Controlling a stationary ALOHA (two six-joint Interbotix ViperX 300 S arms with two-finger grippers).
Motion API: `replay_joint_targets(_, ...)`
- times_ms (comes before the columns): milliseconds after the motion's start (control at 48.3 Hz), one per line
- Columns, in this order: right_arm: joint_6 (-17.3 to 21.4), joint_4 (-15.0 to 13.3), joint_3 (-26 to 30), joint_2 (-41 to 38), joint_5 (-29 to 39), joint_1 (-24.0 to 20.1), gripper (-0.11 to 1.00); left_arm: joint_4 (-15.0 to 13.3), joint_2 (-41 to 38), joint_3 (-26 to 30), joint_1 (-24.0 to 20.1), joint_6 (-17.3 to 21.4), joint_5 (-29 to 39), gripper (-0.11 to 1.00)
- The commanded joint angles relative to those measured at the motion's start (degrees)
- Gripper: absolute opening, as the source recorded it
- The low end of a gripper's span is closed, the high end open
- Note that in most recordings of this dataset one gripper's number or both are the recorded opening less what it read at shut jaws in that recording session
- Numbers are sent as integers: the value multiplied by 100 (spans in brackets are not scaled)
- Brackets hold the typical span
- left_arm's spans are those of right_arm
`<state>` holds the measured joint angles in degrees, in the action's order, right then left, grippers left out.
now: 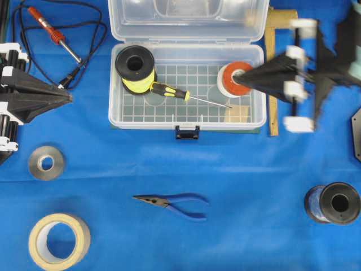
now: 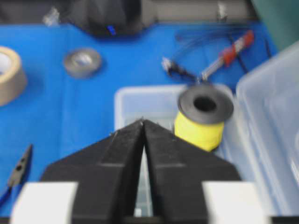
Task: Pick the screwdriver from the toolbox among several items.
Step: 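Move the right gripper over the black-and-yellow screwdriver in the toolbox, then lower the right gripper and close it on the screwdriver handle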
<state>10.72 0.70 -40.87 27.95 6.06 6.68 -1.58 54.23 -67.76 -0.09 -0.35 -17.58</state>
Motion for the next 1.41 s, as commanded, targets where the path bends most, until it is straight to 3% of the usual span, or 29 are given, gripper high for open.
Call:
replay_joint_targets(0,299,35,510,-457,352,167,19,-9,-114,88,9,0,-132,0)
replay_joint_targets(186,879,-53,1503,-1573,1529,396,70,-9,-378,97,9,0,-360,0)
replay_joint_targets(248,949,-79,1854,-1916,1898,413,75,-9,-457,105,0,0,-404,0)
replay_joint_targets(435,1257,-123,2777,-3006,2619,457,71,-9,-545,88,-18,0,-422,0)
replay_joint_targets(621,1494,-149,3234,-3911,3023,448,71,-9,-536,88,-18,0,-413,0)
replay_joint_targets(849,1688,-158,3322,-4614,3059,448,71,-9,-519,79,-18,0,-396,0)
replay_joint_targets(1118,1688,-202,3313,-4869,2936,448,69,-9,-492,79,-18,0,-387,0)
replay_joint_targets(1222,1688,-211,3296,-4931,2813,448,60,-9,-492,70,-18,0,-378,0)
replay_joint_targets(1346,1688,-211,3296,-4992,2663,448,30,-9,-492,53,-26,0,-378,0)
replay_joint_targets(1387,1688,-211,3287,-4983,2663,448,25,-9,-483,53,-18,0,-369,0)
